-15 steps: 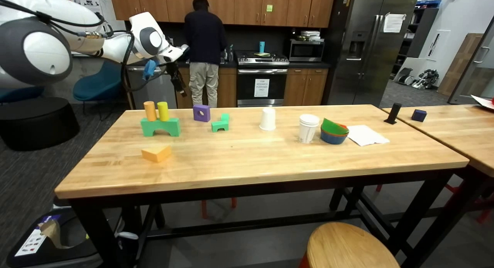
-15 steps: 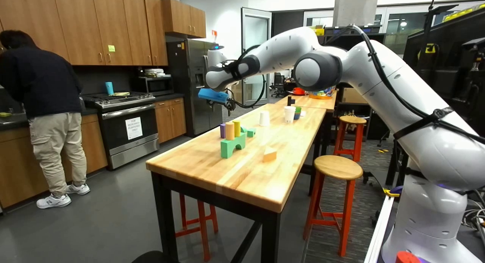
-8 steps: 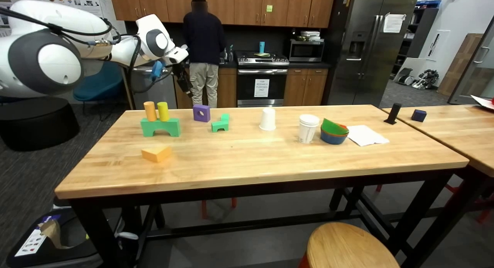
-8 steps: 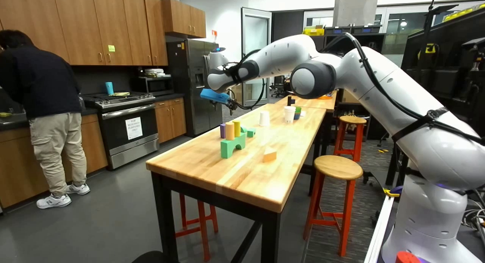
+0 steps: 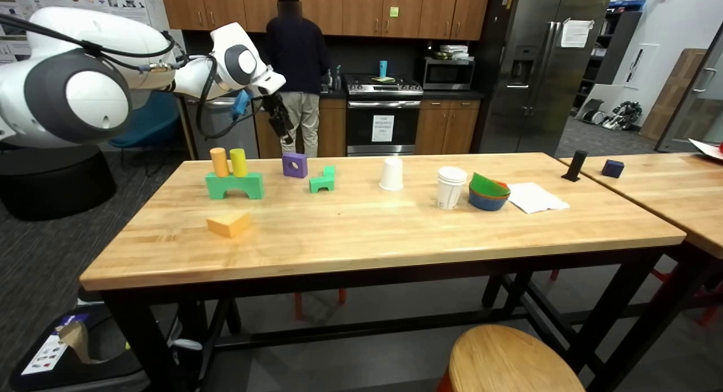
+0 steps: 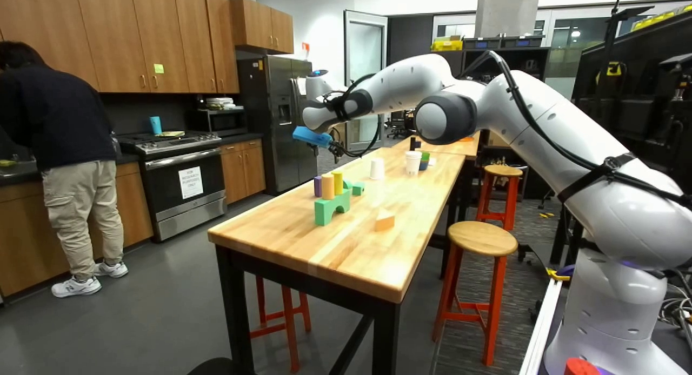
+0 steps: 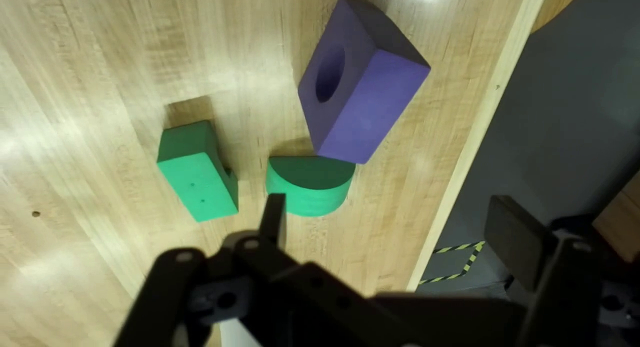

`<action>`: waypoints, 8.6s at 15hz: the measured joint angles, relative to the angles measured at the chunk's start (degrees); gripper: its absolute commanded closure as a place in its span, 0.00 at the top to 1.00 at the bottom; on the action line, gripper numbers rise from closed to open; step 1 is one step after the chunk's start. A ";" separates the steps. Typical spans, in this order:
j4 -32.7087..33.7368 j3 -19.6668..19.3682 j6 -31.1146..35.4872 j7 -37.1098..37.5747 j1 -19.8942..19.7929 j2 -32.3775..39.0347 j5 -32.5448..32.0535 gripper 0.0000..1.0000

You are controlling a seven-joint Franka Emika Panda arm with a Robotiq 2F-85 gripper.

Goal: Move the purple block forward

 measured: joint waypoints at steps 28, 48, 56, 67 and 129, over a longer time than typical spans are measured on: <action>6.90 0.32 -1.95 -0.05 -0.41 7.03 0.37 1.00; 9.11 0.76 -4.62 0.07 -1.27 8.68 2.75 1.00; 12.42 0.75 -4.69 1.30 -1.61 11.55 2.91 1.00; 15.33 0.75 -4.69 2.16 -1.65 13.09 2.91 0.30; 19.96 0.64 -5.66 -3.38 -5.53 11.33 2.91 0.00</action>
